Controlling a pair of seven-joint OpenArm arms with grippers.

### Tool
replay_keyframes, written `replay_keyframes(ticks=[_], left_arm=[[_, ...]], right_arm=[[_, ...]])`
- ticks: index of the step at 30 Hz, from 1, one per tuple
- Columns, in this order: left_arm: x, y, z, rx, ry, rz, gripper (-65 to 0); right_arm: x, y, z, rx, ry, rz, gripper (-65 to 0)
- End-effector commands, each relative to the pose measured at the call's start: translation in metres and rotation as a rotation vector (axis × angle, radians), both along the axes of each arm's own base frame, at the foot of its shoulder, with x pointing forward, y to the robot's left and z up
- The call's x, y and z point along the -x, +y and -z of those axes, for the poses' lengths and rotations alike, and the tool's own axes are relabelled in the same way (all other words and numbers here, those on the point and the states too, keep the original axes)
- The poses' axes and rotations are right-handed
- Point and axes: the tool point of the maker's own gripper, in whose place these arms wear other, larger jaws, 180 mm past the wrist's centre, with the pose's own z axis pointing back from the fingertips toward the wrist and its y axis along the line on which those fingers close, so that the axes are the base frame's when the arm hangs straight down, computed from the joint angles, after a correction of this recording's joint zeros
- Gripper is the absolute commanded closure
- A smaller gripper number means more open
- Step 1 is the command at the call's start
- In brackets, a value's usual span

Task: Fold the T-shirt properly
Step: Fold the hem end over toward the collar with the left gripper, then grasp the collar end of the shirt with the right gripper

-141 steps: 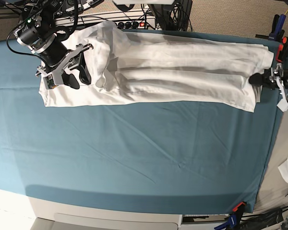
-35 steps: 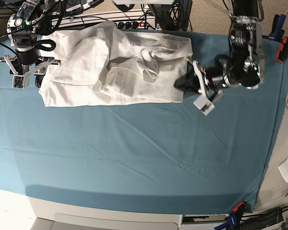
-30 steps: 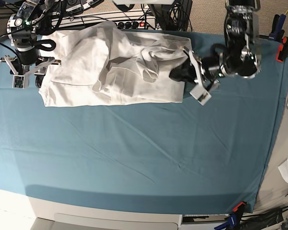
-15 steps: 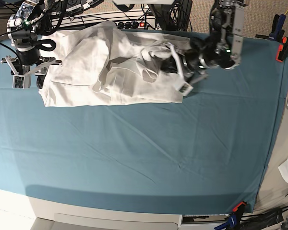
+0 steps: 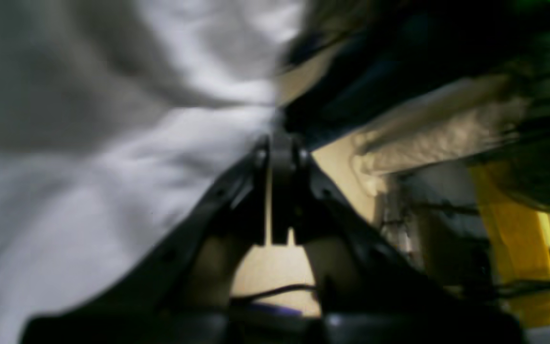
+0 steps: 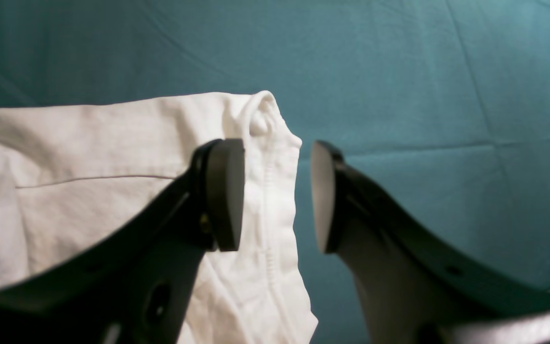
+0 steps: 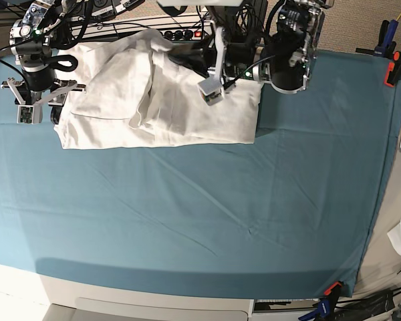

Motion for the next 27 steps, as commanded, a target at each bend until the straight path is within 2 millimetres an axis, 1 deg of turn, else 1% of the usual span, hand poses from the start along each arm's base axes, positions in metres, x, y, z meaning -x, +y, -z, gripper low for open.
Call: replay_keyframes(ticks=[1,4,7,9,11,12,14,15,16,17,19,21,24,27], left_arm=[[-0.003,-0.003,-0.017,0.069,-0.016,0.002,0.0],[-0.004,-0.003,-0.02,0.076,-0.021,0.005,0.0],[-0.007,0.001,-0.021,0.063,-0.04,-0.002,0.0],[-0.012,0.008,-0.025,0.05,-0.068,-0.021,0.0],[-0.02,0.019,-0.031,0.035,-0.112,-0.053,0.0],[-0.024,0.026,-0.033,0.022,-0.134,-0.072,-2.6],[-0.033,0.041,-0.035,-0.015,-0.179,-0.112,-12.3],[-0.039,0.05,-0.035,-0.04,-0.2,-0.137,-16.1],[-0.044,0.058,-0.034,-0.063,-0.216,-0.164,-18.5],[-0.049,0.067,-0.031,-0.087,-0.226,-0.187,-19.3],[-0.055,0.08,-0.028,-0.12,-0.235,-0.215,-19.3],[-0.058,0.091,-0.024,-0.15,-0.239,-0.228,-19.3],[-0.059,0.098,-0.021,-0.178,-0.244,-0.225,-19.3],[-0.058,0.1,-0.021,-0.184,-0.245,-0.222,-19.3]], right_arm=[[-0.005,-0.001,-0.013,0.024,-0.047,-0.013,-23.6],[-0.005,-0.002,-0.014,0.034,-0.047,-0.012,-23.6],[-0.005,-0.011,-0.018,0.08,-0.043,-0.01,-23.6],[-0.005,-0.023,-0.027,0.12,-0.047,-0.001,-23.6],[-0.002,-0.042,-0.039,0.17,-0.057,0.026,-23.6],[0.0,-0.054,-0.045,0.182,-0.064,0.046,-23.6],[0.003,-0.082,-0.05,0.162,-0.078,0.082,-23.7],[0.006,-0.098,-0.049,0.131,-0.083,0.113,-24.9],[0.008,-0.114,-0.045,0.086,-0.087,0.14,-26.5],[0.01,-0.13,-0.04,0.028,-0.086,0.163,-28.0],[0.011,-0.148,-0.026,-0.135,-0.084,0.17,-29.3],[0.012,-0.154,-0.011,-0.313,-0.065,0.141,-32.1],[0.015,-0.16,0.012,-0.509,-0.022,0.128,-34.2],[0.02,-0.157,0.034,-0.673,0.016,0.114,-34.8]])
